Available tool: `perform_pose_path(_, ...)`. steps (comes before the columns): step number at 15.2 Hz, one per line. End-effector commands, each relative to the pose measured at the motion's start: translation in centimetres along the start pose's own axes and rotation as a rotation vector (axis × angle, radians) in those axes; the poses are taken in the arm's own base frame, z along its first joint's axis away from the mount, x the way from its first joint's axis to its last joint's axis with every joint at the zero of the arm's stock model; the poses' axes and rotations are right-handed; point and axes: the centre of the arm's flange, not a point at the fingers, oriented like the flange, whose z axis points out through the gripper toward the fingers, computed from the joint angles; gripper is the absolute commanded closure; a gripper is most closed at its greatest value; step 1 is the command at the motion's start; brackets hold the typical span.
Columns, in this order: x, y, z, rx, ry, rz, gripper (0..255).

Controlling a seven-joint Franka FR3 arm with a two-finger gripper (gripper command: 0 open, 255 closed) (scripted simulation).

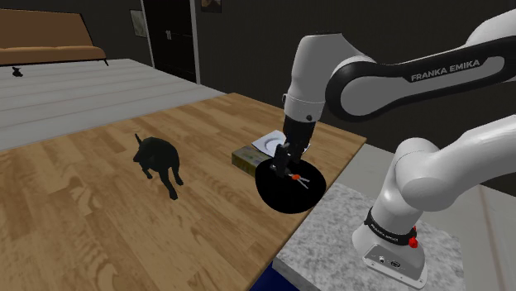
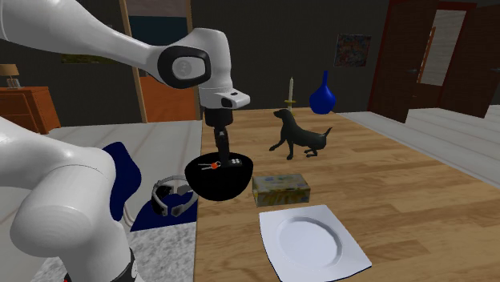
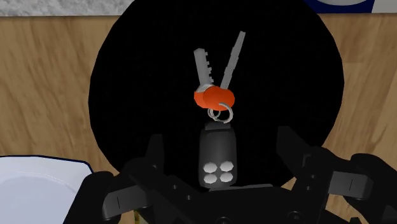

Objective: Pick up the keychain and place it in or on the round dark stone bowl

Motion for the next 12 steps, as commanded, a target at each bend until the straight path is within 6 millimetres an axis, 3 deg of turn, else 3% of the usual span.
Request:
perform_pose_path(1, 0.0, 0.0, 0.0, 0.0, 0.0, 0.0, 0)
perform_pose_path(5, 0.0, 0.0, -5.0, 0.0, 0.0, 0.0, 0)
perform_pose_path(12, 0.0, 0.0, -5.0, 0.0, 0.0, 0.0, 0)
